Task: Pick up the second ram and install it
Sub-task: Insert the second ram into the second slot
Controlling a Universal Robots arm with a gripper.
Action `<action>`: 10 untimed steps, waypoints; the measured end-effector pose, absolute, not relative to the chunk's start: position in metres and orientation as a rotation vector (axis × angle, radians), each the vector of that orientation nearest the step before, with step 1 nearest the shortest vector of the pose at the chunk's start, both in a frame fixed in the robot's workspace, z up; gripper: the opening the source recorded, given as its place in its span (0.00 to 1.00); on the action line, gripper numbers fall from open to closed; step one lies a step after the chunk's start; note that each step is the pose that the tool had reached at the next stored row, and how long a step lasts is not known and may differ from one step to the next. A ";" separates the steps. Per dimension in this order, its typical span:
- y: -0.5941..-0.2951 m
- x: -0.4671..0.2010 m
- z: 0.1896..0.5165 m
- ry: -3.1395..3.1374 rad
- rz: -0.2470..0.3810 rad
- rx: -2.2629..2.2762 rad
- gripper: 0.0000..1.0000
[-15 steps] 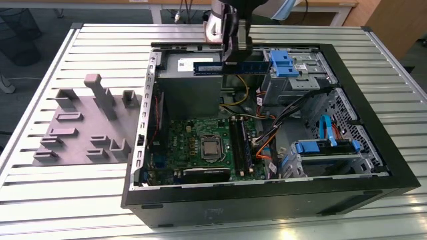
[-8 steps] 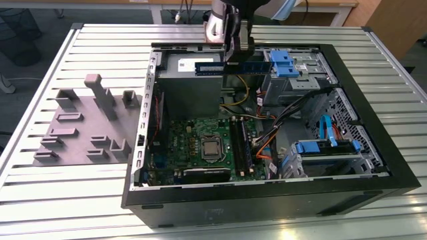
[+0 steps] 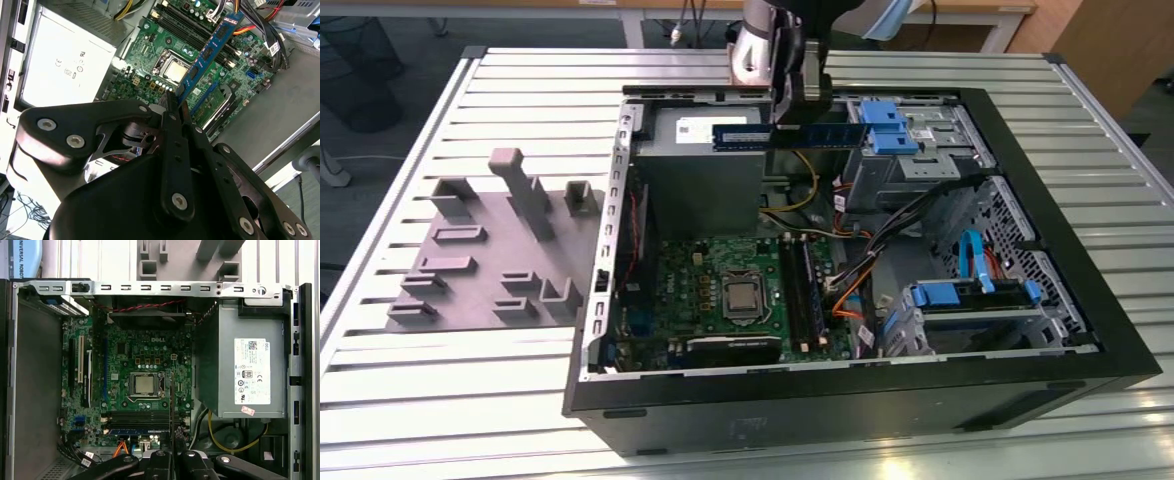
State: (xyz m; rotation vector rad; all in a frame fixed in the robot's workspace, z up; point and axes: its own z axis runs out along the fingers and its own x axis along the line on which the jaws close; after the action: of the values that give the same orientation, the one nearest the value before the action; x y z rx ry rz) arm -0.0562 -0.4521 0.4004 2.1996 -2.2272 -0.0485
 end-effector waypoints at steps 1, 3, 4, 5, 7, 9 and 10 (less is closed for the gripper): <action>-0.452 -0.056 0.400 -2.227 -0.048 2.199 0.14; -0.452 -0.056 0.400 -2.228 -0.048 2.198 0.14; -0.452 -0.056 0.400 -2.230 -0.049 2.197 0.14; -0.452 -0.056 0.400 -2.233 -0.049 2.194 0.14; -0.452 -0.056 0.400 -2.241 -0.049 2.185 0.14; -0.452 -0.056 0.400 -2.256 -0.049 2.170 0.14; -0.452 -0.056 0.400 -2.266 -0.049 2.160 0.14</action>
State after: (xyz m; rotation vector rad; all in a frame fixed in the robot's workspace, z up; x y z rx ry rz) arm -0.0562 -0.4521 0.4002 2.1602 -2.2662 -0.0489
